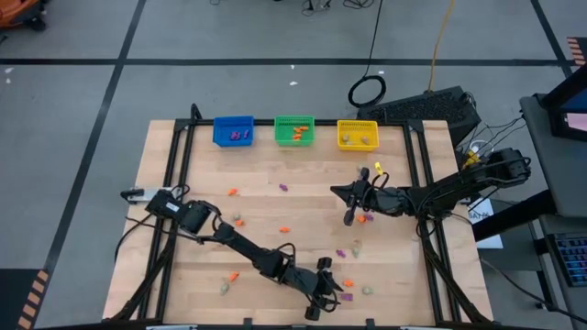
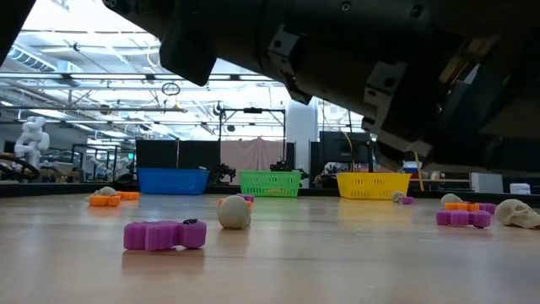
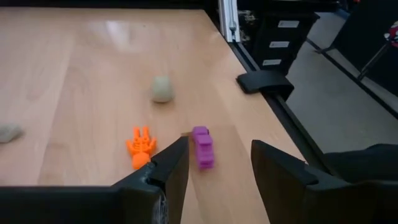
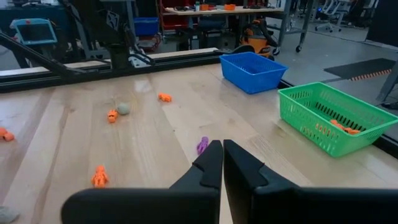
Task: Sort Halloween decoration
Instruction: Put the purple skeleton toy into the blue basket
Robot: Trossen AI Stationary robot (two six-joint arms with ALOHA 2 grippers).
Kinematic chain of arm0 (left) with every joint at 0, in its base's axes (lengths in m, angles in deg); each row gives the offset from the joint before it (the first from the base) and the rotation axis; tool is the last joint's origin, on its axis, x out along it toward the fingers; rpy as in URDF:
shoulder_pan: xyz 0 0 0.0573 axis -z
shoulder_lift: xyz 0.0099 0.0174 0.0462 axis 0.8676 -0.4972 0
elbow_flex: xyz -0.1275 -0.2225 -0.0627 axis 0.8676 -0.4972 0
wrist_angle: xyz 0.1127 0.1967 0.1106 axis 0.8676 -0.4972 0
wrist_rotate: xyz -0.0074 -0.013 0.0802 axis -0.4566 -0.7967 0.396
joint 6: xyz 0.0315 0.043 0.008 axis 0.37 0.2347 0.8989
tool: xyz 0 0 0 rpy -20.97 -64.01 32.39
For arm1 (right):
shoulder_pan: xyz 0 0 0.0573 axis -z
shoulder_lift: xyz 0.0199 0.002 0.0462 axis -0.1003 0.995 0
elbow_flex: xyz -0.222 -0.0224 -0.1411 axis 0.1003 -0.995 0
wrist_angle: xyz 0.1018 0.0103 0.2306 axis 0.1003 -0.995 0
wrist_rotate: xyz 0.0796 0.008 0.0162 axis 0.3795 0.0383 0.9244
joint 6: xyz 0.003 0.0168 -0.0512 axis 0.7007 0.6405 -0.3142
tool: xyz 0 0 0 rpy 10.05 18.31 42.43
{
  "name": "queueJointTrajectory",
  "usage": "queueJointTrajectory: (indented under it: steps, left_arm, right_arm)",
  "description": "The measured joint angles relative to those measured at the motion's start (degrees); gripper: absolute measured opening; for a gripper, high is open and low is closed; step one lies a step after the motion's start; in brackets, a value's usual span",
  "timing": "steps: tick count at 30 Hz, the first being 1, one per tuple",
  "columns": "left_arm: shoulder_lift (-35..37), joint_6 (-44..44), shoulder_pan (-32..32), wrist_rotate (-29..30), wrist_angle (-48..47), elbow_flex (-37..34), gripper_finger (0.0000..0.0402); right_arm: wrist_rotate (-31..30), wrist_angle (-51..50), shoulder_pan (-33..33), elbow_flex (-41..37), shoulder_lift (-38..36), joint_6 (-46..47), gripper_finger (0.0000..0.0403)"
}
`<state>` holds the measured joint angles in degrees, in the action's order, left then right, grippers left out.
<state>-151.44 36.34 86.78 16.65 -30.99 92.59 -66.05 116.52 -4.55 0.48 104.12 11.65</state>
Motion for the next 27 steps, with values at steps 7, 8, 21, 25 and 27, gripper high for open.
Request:
queueJointTrajectory:
  steps: [7, 8, 21, 25, 27]
  left_arm:
    - [-0.82, 0.28, -0.28, -0.24, -0.13, 1.49, 0.0171]
    - [-1.52, 0.28, -0.26, -0.38, -0.14, 2.52, 0.0171]
    - [-6.60, -0.02, -0.20, 1.21, -10.61, 11.51, 0.0170]
    - [-6.60, 0.18, -0.31, 1.39, -10.71, 11.51, 0.0145]
    - [-6.60, 1.42, -0.26, 1.38, -10.69, 11.51, 0.0118]
  right_arm:
    - [0.00, -0.02, 0.24, 0.00, 0.00, -0.54, 0.0000]
    - [0.00, 0.02, 0.35, 0.00, 0.00, -0.66, 0.0000]
    - [0.00, -0.03, 0.59, 0.00, -0.02, -1.24, 0.0000]
    - [0.00, -0.02, 0.59, 0.00, -0.02, -1.29, 0.0000]
    - [0.00, -0.02, 0.59, 0.00, -0.02, -1.60, 0.0000]
